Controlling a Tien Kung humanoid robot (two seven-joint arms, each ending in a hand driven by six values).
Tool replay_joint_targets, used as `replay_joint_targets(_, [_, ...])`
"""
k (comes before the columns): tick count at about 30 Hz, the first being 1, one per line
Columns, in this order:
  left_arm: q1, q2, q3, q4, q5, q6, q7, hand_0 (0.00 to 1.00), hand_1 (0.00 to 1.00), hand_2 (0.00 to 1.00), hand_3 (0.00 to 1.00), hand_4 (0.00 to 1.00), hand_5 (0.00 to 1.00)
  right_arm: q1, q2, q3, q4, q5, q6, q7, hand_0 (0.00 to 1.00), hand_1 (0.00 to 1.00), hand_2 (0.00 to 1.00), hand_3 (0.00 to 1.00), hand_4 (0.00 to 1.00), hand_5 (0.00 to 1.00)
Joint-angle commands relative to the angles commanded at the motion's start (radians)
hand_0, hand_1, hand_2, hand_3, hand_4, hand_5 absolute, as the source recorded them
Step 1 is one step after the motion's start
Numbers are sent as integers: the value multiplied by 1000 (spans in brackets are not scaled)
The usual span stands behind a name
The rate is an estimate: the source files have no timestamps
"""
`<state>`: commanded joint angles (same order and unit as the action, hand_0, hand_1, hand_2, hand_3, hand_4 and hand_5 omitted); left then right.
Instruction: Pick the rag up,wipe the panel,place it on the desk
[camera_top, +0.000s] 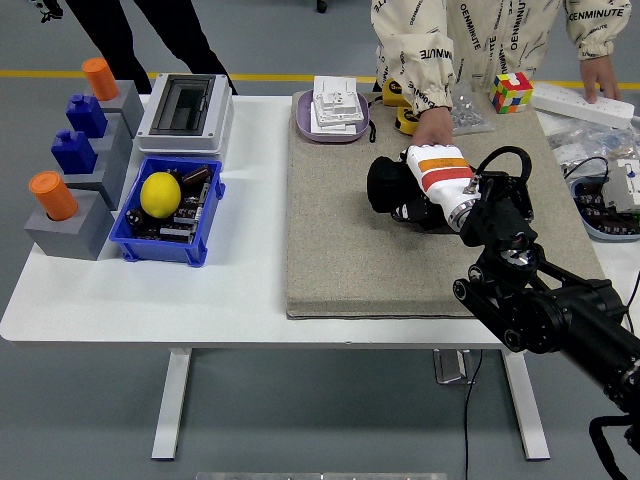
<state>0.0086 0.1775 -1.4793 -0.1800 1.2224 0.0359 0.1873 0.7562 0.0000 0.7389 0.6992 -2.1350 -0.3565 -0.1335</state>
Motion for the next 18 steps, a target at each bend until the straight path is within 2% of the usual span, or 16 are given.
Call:
replay_joint_targets(5, [-1,0,-3,0,2,1,0,643,694,736,565,598,471,-12,-6,25,-13,-5,1,1,281,363,421,429,998,124])
replay_joint_targets(18, [-2,-6,-12,0,1,1,-2,645,695,736,565,598,472,-38,-123,99,-7,-14,6,-1,281,363,420,428,998,127])
